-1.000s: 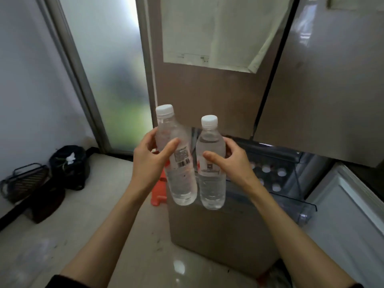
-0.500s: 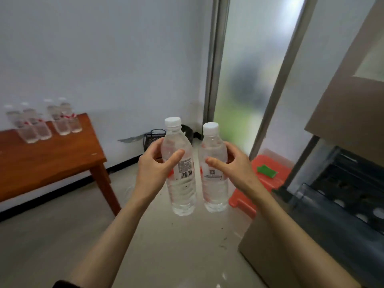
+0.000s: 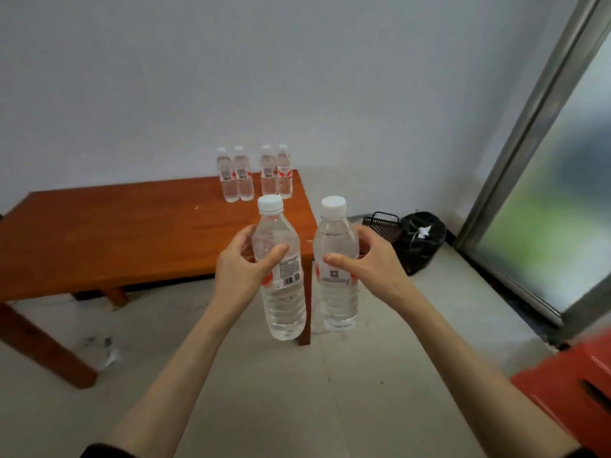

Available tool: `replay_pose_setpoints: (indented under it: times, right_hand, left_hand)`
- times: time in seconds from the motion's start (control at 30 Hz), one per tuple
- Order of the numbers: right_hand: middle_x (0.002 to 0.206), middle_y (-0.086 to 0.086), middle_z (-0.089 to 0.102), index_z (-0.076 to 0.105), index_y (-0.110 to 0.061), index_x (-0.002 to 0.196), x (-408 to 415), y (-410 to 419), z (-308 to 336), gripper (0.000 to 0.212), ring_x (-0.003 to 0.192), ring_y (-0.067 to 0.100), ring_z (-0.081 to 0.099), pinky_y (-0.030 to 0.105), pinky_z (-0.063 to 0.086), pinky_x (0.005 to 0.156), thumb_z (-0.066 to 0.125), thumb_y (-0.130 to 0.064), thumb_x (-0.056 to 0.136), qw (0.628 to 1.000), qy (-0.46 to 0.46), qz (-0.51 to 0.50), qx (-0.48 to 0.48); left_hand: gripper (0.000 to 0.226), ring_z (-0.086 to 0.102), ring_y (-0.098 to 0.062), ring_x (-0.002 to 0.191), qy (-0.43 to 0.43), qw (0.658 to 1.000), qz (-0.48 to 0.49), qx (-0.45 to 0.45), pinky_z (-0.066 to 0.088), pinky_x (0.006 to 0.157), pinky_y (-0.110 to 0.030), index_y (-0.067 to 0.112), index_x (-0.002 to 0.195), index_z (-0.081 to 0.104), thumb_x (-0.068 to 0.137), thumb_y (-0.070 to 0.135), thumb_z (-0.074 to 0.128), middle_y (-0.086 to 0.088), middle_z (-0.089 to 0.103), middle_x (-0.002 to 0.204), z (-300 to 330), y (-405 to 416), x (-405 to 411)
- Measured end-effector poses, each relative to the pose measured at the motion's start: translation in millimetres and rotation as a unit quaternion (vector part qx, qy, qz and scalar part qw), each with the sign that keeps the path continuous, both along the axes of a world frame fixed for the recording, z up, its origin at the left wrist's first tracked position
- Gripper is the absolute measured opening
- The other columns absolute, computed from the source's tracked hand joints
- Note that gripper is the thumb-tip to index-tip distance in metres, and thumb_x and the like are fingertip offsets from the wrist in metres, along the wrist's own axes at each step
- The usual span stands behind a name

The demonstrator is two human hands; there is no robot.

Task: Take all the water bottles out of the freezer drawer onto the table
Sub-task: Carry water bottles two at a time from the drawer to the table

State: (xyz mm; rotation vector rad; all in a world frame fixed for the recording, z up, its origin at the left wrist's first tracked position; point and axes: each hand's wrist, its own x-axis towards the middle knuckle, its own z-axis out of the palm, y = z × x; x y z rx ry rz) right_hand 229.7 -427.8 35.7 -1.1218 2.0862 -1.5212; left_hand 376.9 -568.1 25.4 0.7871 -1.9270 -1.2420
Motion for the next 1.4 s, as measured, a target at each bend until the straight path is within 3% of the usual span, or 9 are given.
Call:
replay_pose_setpoints:
  times: [0.23, 0.47, 0.67, 0.8, 0.97, 1.17, 1.23, 1.3, 1.4]
  right_hand:
    - [0.107, -0.008, 0.060, 0.052, -0.022, 0.117, -36.3, -117.3, -17.5, 0.056, 0.100, 0.010, 0.058, 0.028, 0.049, 0.088, 0.078, -0.034, 0.068, 0.997, 0.024, 0.055, 0.040]
    - [0.111, -0.010, 0.056, 0.048, -0.023, 0.122, -99.9, -238.2, -25.0, 0.065, 0.100, 0.007, 0.053, 0.024, 0.045, 0.088, 0.079, -0.037, 0.066, 0.991, 0.067, 0.095, 0.069]
    - [0.121, -0.004, 0.056, 0.045, -0.022, 0.127, -144.6, -331.3, -31.3, 0.071, 0.099, 0.005, 0.048, 0.020, 0.040, 0.083, 0.079, -0.036, 0.066, 0.983, 0.088, 0.128, 0.100]
    - [0.115, -0.006, 0.053, 0.043, -0.022, 0.124, -166.9, -382.8, -48.3, 0.070, 0.101, 0.011, 0.052, 0.020, 0.039, 0.080, 0.081, -0.031, 0.065, 0.978, 0.075, 0.147, 0.130]
    - [0.125, 0.000, 0.054, 0.040, -0.019, 0.129, -191.2, -447.4, -74.2, 0.073, 0.098, 0.007, 0.047, 0.021, 0.040, 0.083, 0.079, -0.028, 0.068, 0.974, 0.032, 0.151, 0.167]
    - [0.123, -0.004, 0.055, 0.045, -0.018, 0.127, -212.4, -525.4, -110.7, 0.067, 0.105, 0.009, 0.051, 0.013, 0.041, 0.074, 0.078, -0.026, 0.069, 0.978, -0.032, 0.114, 0.174]
    - [0.128, -0.002, 0.053, 0.045, -0.020, 0.129, -218.2, -547.1, -123.7, 0.071, 0.114, 0.013, 0.050, 0.022, 0.044, 0.087, 0.078, -0.030, 0.067, 0.980, -0.041, 0.090, 0.175]
    - [0.133, -0.001, 0.049, 0.044, -0.025, 0.131, -224.3, -564.2, -134.8, 0.078, 0.121, 0.018, 0.047, 0.040, 0.043, 0.100, 0.079, -0.039, 0.062, 0.978, -0.038, 0.077, 0.193]
    - [0.138, -0.002, 0.045, 0.041, -0.028, 0.134, -233.2, -584.7, -148.2, 0.083, 0.125, 0.019, 0.044, 0.050, 0.041, 0.103, 0.079, -0.042, 0.061, 0.973, -0.045, 0.068, 0.216]
  left_hand:
    - [0.071, 0.055, -0.011, 0.112, -0.021, 0.998, 0.051, 0.011, 0.047, 0.091, -0.026, 0.018, 0.134, 0.044, 0.072, 0.041, 0.070, 0.003, 0.056, 0.129, -16.1, -100.4, -16.8]
    - [0.068, 0.051, -0.006, 0.107, -0.061, 0.994, 0.087, -0.015, 0.041, 0.078, -0.013, 0.020, 0.133, 0.044, 0.073, 0.036, 0.072, 0.002, 0.054, 0.132, -13.4, -207.6, -67.7]
    - [0.074, 0.050, -0.015, 0.118, -0.073, 0.989, 0.126, -0.003, 0.042, 0.090, -0.026, 0.017, 0.136, 0.040, 0.072, 0.036, 0.073, -0.002, 0.050, 0.137, -13.7, -290.3, -104.8]
    - [0.073, 0.050, -0.013, 0.117, -0.104, 0.987, 0.120, 0.009, 0.042, 0.090, -0.027, 0.018, 0.136, 0.040, 0.073, 0.038, 0.072, -0.001, 0.050, 0.136, -26.8, -341.8, -126.5]
    - [0.074, 0.049, -0.013, 0.118, -0.160, 0.982, 0.094, 0.030, 0.039, 0.090, -0.026, 0.020, 0.138, 0.038, 0.074, 0.037, 0.071, 0.000, 0.048, 0.138, -56.2, -410.7, -155.5]
    - [0.074, 0.047, -0.015, 0.123, -0.180, 0.980, 0.053, 0.068, 0.038, 0.096, -0.029, 0.021, 0.137, 0.038, 0.074, 0.043, 0.069, 0.001, 0.047, 0.140, -95.3, -497.0, -187.7]
    - [0.077, 0.044, -0.019, 0.128, -0.201, 0.976, 0.037, 0.075, 0.038, 0.103, -0.039, 0.024, 0.138, 0.035, 0.073, 0.048, 0.068, 0.001, 0.043, 0.143, -105.5, -523.3, -199.8]
    - [0.081, 0.040, -0.022, 0.132, -0.231, 0.969, 0.026, 0.080, 0.036, 0.106, -0.048, 0.026, 0.140, 0.032, 0.072, 0.050, 0.068, 0.000, 0.039, 0.146, -114.7, -544.0, -209.6]
    - [0.084, 0.035, -0.023, 0.135, -0.250, 0.964, -0.015, 0.091, 0.033, 0.108, -0.051, 0.029, 0.141, 0.028, 0.071, 0.051, 0.068, 0.001, 0.036, 0.148, -128.3, -565.1, -219.6]
